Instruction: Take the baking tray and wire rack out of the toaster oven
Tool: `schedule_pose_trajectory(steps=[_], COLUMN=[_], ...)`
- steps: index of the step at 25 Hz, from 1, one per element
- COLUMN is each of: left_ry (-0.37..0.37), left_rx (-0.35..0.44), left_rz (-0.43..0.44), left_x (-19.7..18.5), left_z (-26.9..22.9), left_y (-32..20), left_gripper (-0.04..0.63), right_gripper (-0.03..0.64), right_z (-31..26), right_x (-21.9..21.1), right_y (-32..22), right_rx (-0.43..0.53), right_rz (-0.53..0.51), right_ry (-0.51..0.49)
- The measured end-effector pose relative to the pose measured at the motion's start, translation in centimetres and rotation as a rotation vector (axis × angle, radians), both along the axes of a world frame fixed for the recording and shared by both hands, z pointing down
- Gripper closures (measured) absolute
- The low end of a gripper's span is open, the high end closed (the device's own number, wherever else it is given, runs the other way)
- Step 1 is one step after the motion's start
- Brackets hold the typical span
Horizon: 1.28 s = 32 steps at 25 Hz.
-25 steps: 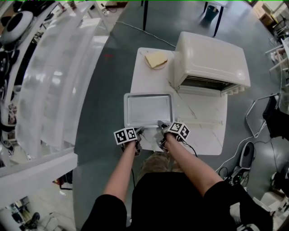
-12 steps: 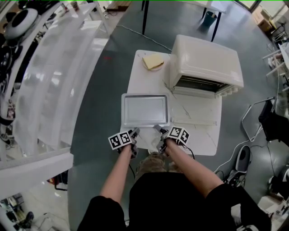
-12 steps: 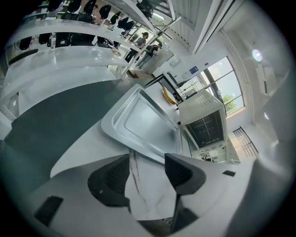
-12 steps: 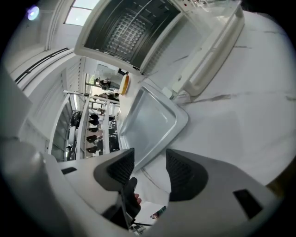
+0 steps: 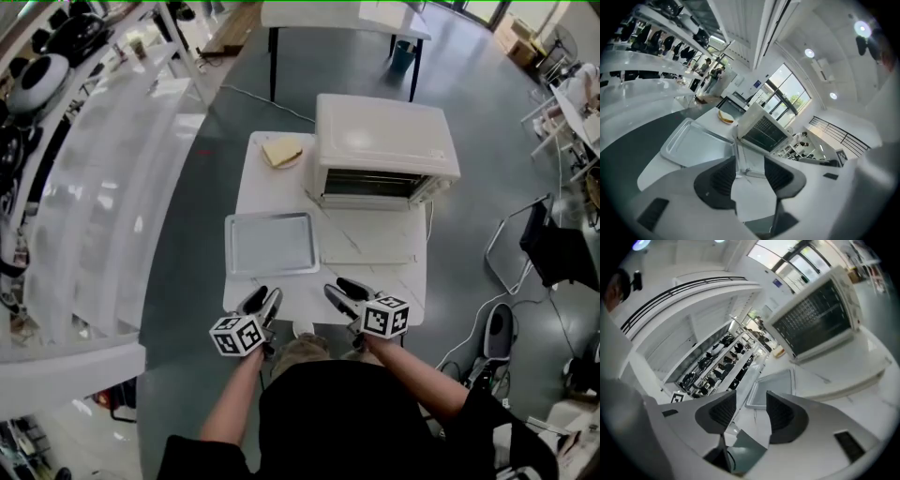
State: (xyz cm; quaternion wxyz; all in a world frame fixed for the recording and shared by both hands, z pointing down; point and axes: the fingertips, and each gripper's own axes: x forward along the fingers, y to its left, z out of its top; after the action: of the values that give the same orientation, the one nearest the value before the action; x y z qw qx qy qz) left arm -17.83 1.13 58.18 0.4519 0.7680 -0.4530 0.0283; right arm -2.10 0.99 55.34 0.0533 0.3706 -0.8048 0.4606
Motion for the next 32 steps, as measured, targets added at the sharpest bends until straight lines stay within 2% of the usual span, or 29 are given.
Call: schedule_pose_trajectory(steps=[2,5,8,13,17,22,24,27,32], left_ry=[-0.006,0.001,-0.008,-0.042,-0.067,-0.1,-0.084,-0.02,-0.02], left_rx=[0.049,0.134,0.221,0.319,0.345,0.362,0.345,0.308,0.312], left_rz=[0.011,0.027,0.05,0.113,0.162,0.158,0.131,0.061,-0.011], left_x=[2.5,6.6,10.9,18.6,24.1,28.3,29.3,30.5,31.3], left_z=[-2.2,-5.2,-7.6,-10.4,-11.1,-11.3,-11.2,-11.4,-11.4], left_y=[0.7,1.2,2.3,4.0,5.5,7.2,7.5,7.5,6.1], left_gripper=[0.406,0.452,0.509,0.554,0.566,0.571,0.571,0.571,0.571], right_gripper=[0.405,0.416,0.461,0.547,0.584,0.589,0.591,0.591,0.589], right_z=[-3.1,-6.6,-8.9,-11.2,-12.4,-12.7,-12.2,-11.2,-10.5], right_x=[2.2,5.7,10.3,18.7,25.0,31.0,32.7,34.8,36.0], right_y=[1.6,3.9,5.7,7.6,9.5,11.9,12.5,13.0,11.2], right_rx=[0.103,0.166,0.218,0.333,0.393,0.42,0.403,0.354,0.349], right_rz=[-0.065,-0.091,-0.032,0.094,0.186,0.246,0.268,0.319,0.344], right_ry=[0.05,0.038,0.053,0.167,0.216,0.237,0.222,0.164,0.146])
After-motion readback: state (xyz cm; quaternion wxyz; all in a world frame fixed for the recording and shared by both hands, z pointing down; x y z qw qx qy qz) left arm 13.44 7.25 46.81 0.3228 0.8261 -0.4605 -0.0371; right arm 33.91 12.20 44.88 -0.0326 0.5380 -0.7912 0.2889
